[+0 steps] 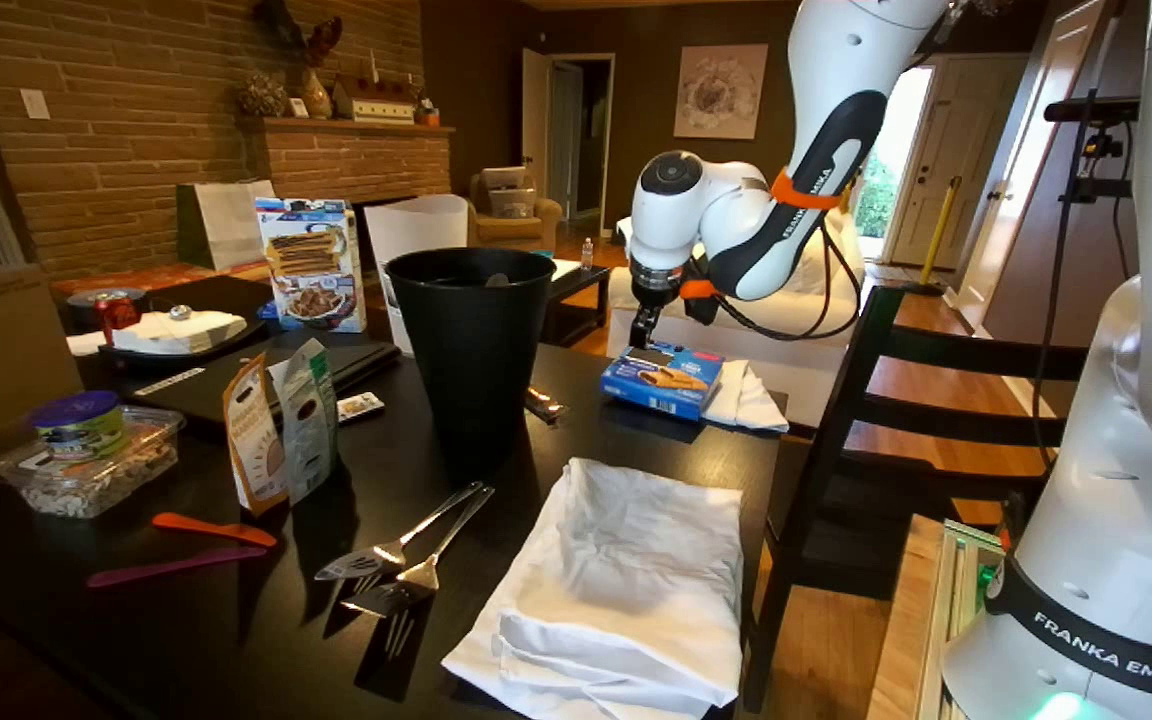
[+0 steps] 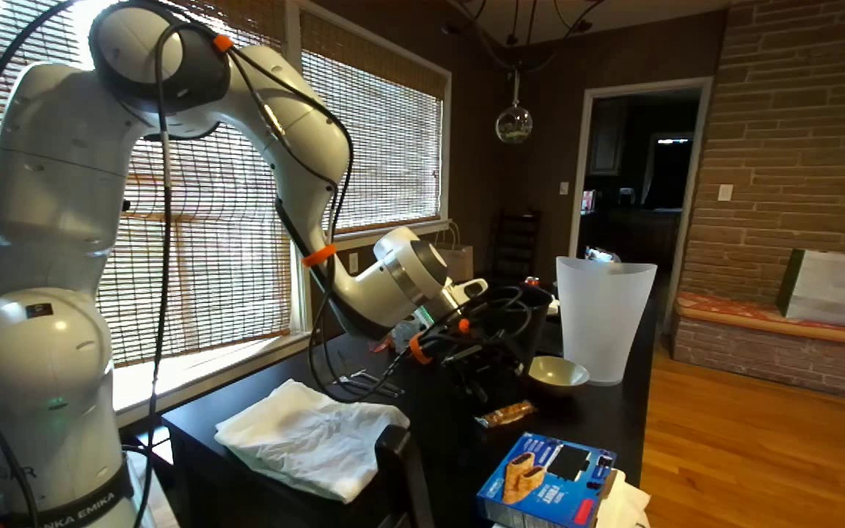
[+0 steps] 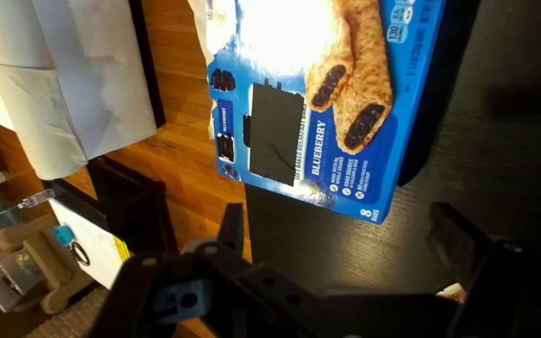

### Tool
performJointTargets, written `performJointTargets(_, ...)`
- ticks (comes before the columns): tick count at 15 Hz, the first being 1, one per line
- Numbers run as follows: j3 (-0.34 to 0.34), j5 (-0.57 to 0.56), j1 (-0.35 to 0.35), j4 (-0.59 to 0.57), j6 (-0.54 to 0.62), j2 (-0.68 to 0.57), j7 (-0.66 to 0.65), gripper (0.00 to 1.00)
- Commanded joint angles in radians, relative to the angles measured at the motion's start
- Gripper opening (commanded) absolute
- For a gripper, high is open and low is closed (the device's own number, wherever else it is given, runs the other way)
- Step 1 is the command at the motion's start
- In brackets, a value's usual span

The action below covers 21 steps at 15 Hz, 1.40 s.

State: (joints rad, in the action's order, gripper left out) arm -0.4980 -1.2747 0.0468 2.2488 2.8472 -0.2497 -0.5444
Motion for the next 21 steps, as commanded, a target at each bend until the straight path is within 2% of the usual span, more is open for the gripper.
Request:
performJointTargets(1, 0.020, 0.141, -0.033, -0.020, -0.002, -0.016, 0.090, 1.00)
performJointTargets(3, 0.065, 0.333, -0.100, -0.056, -0.010, -0.048, 0.207, 1.00)
performJointTargets(5, 0.161, 0.501, -0.211, -0.100, -0.043, -0.066, 0.308, 1.00)
performJointTargets(6, 0.085, 0.387, -0.122, -0.041, -0.019, -0.033, 0.234, 1.00)
performJointTargets(7, 0.127, 0.438, -0.174, -0.062, -0.029, -0.041, 0.272, 1.00)
performJointTargets(8, 0.135, 0.460, -0.191, -0.076, -0.028, -0.050, 0.287, 1.00)
performJointTargets(11, 0.142, 0.475, -0.200, -0.087, -0.028, -0.060, 0.291, 1.00)
performJointTargets(12, 0.161, 0.520, -0.217, -0.107, -0.032, -0.077, 0.321, 1.00)
performJointTargets(15, 0.261, 0.784, -0.313, -0.168, -0.127, -0.112, 0.504, 1.00)
performJointTargets(18, 0.279, 0.997, -0.355, -0.273, -0.253, -0.157, 0.670, 1.00)
performJointTargets(21, 0.282, 1.101, -0.410, -0.409, -0.354, -0.225, 0.789, 1.00)
